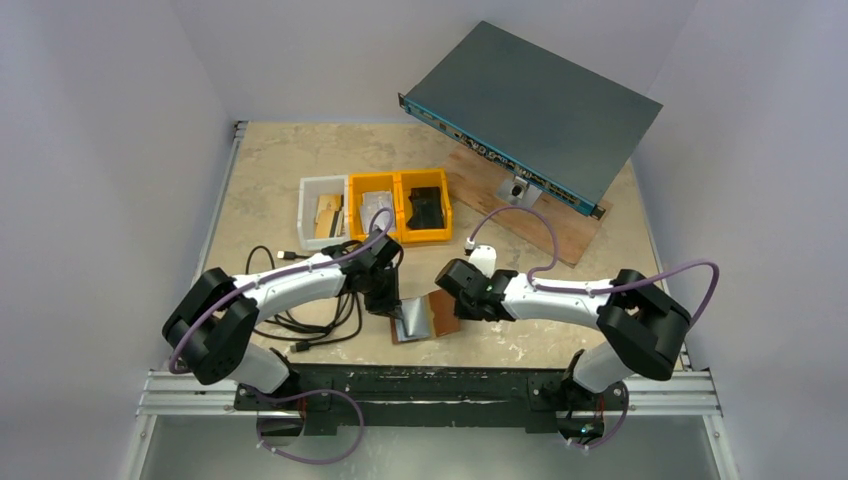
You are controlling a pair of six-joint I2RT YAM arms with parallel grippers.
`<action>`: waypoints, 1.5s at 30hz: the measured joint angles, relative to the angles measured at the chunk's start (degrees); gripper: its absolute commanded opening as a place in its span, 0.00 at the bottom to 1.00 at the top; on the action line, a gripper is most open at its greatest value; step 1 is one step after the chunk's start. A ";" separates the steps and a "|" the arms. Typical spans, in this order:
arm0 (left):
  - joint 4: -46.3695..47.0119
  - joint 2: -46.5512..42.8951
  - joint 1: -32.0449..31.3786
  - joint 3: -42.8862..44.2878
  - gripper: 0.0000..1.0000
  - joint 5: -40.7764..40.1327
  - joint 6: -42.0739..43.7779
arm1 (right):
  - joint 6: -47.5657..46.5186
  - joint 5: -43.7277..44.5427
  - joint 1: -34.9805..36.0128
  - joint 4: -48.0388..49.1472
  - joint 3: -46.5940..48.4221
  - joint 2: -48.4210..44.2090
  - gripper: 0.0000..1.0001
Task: Take the credit cards out of the card holder
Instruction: Open the card holder at the center of the board.
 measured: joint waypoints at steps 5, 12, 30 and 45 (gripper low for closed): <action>0.00 0.20 -0.28 0.48 0.03 -0.02 -0.66 | -1.81 -0.13 -0.52 0.57 1.40 1.51 0.00; 1.77 2.43 -0.55 2.84 0.03 1.66 -0.79 | -2.82 -0.24 -0.55 0.48 1.73 1.77 0.00; -2.56 -8.63 -1.29 -4.92 0.00 -4.28 -1.77 | -3.10 -0.20 0.04 0.48 1.60 1.53 0.00; 1.70 -6.03 -2.43 -7.28 0.00 -1.11 -1.77 | -1.92 -0.02 2.69 0.55 1.62 1.73 0.00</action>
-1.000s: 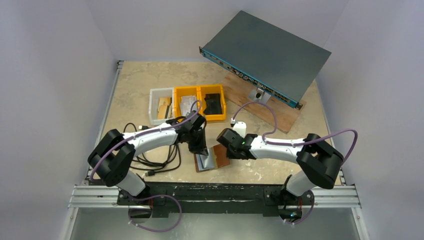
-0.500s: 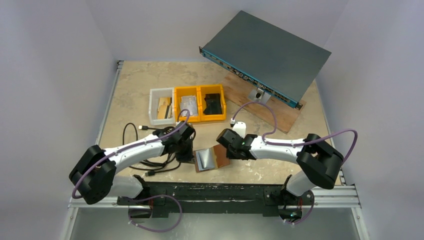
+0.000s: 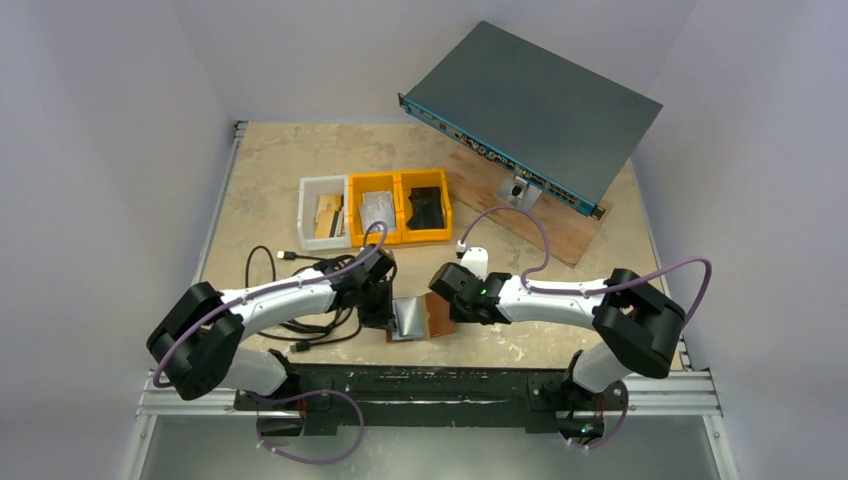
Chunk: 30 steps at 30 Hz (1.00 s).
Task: Take the credit cards out of the card holder
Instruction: Open the card holder at the center of the board.
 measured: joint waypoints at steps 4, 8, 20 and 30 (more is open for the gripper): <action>0.46 0.79 -0.09 0.87 0.00 0.57 0.02 | 0.35 0.31 0.22 -0.02 0.09 0.22 0.00; 0.59 1.46 -0.13 1.73 0.00 0.94 0.02 | 0.42 0.68 0.55 -0.15 0.22 0.39 0.00; 0.44 4.70 -0.48 5.64 0.00 1.20 0.17 | 0.57 1.51 1.07 -0.52 0.52 0.70 0.11; -0.98 6.86 -0.50 6.95 0.00 0.50 1.01 | 0.74 -0.11 1.77 -4.50 0.48 -4.50 0.50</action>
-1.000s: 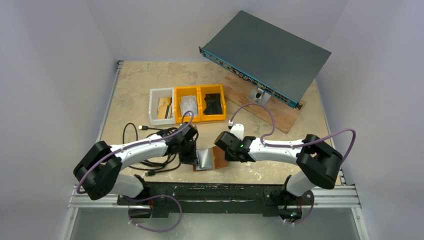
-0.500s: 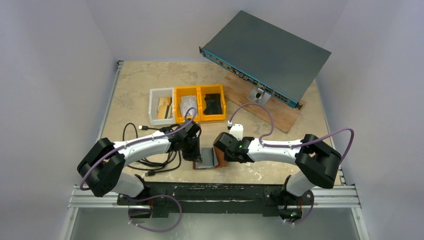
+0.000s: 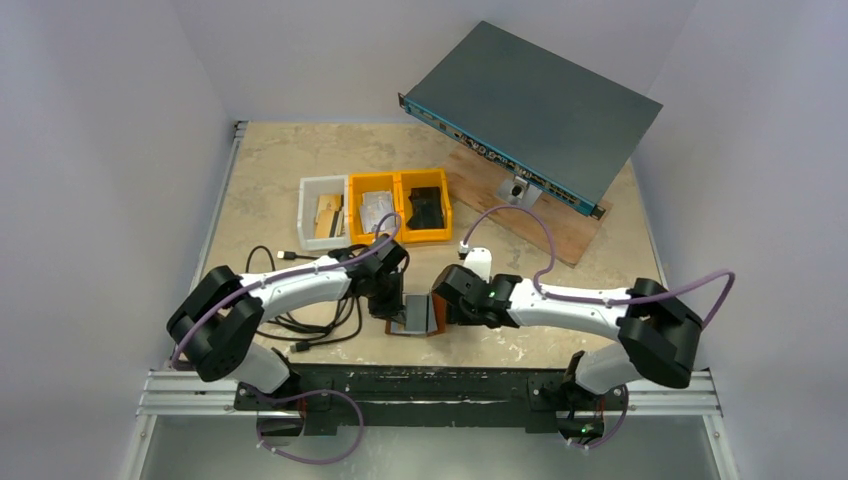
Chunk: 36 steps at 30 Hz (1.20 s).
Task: Take the credit cards out of the card holder
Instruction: Open the card holder at the center of the board.
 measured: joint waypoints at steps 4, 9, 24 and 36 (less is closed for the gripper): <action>-0.02 1.27 -0.09 0.90 0.00 -0.13 0.35 | -0.04 0.39 0.00 -3.67 1.60 -4.79 0.49; 0.02 1.90 -0.37 1.53 0.00 -0.28 0.55 | -1.60 0.04 0.79 -4.00 5.64 -10.49 0.38; 0.07 2.51 -0.37 2.03 0.00 -0.57 0.57 | -2.75 -12.11 4.22 12.44 4.90 -1.36 0.22; 0.07 2.51 -0.37 2.05 0.00 -0.79 0.59 | -1.90 -11.72 -0.20 13.46 0.79 0.24 0.25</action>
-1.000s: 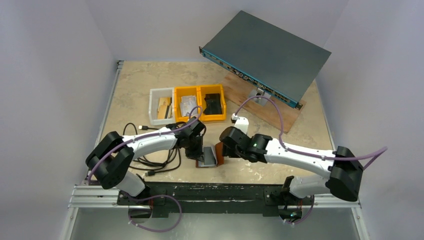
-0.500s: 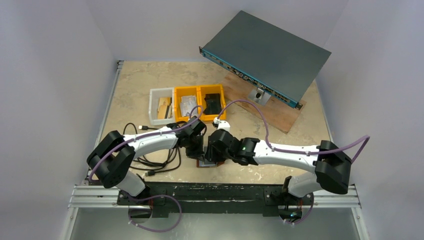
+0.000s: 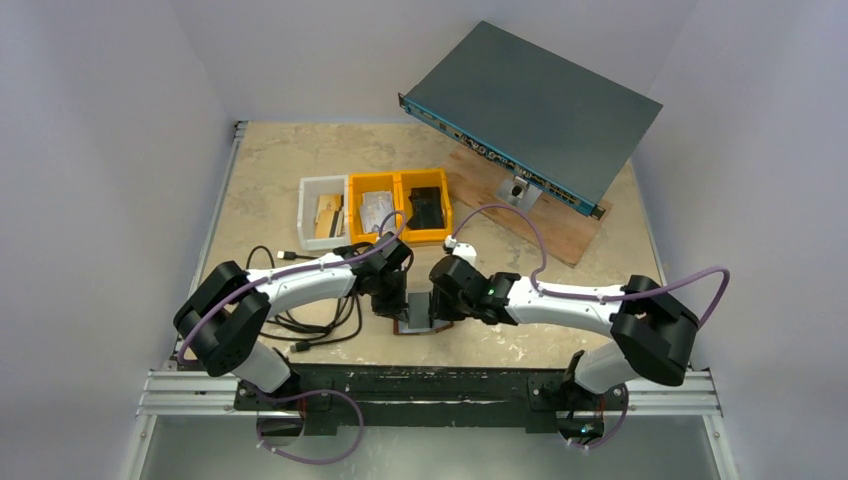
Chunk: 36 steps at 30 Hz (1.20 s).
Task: Take the credit cards out of the card holder
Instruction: Open the card holder at the center of the board, then remove the credit card from the card holder.
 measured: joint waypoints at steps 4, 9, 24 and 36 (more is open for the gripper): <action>-0.02 0.00 0.00 0.00 0.00 -0.09 0.04 | -0.09 0.04 -3.85 -0.11 -2.60 0.00 0.28; -0.22 0.00 0.00 0.09 0.00 -0.13 0.66 | -0.31 -1.60 -6.14 2.91 -5.05 -0.02 0.32; -2.56 -2.19 0.13 4.42 0.00 -0.31 3.21 | 5.07 -14.08 -8.07 22.32 -13.57 2.12 0.32; -3.56 -3.06 3.32 1.70 0.00 -1.64 4.24 | 14.60 -20.92 -9.44 37.77 -19.10 5.40 0.35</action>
